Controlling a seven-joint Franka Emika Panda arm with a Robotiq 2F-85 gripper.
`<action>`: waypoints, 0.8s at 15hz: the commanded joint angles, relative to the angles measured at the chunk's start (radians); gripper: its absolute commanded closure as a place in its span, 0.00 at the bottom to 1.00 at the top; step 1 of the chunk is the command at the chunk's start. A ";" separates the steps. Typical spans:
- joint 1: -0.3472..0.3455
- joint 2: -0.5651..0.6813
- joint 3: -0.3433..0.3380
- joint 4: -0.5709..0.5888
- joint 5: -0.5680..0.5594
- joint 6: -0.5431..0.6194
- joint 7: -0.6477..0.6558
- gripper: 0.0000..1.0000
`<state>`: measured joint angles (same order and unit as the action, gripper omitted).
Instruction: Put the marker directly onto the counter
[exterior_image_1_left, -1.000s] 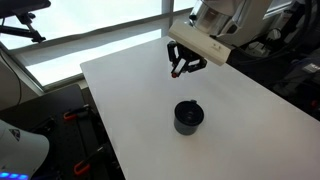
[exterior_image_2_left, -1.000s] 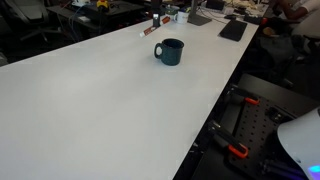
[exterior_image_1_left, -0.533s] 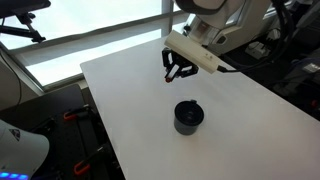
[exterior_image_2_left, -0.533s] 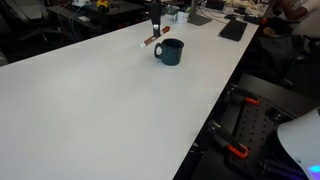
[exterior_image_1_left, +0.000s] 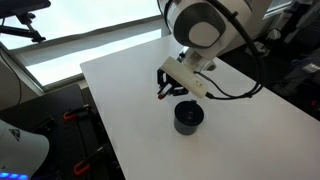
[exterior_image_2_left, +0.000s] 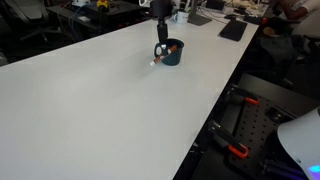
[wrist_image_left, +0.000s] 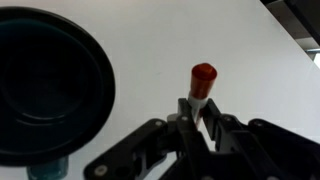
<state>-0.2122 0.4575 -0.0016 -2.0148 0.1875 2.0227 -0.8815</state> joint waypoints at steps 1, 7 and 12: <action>0.000 0.041 0.000 -0.008 -0.009 0.008 0.020 0.95; 0.004 0.078 0.003 -0.006 -0.026 0.014 0.039 0.95; 0.001 0.061 0.006 -0.021 -0.019 0.054 0.050 0.53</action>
<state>-0.2134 0.5462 -0.0009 -2.0139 0.1765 2.0426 -0.8586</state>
